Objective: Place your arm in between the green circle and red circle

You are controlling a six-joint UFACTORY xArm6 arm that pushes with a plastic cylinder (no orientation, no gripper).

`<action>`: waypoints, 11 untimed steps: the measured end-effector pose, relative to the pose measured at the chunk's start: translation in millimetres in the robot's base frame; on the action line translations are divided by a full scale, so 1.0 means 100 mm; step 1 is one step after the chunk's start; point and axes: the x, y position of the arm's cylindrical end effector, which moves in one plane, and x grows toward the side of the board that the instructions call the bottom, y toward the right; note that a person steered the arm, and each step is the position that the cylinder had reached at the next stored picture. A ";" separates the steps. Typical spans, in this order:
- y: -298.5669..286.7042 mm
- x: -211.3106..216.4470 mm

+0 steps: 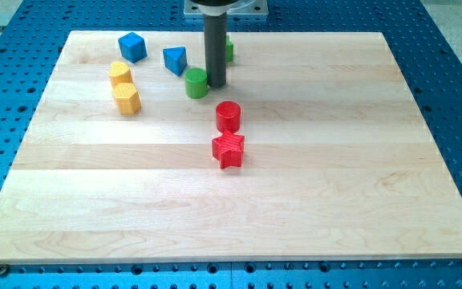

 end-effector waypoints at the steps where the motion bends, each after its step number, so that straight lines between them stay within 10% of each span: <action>1: 0.38 -0.15; 5: 0.45 -0.66; 7: 1.34 0.98; 8: 0.64 1.76; 11: 0.47 0.91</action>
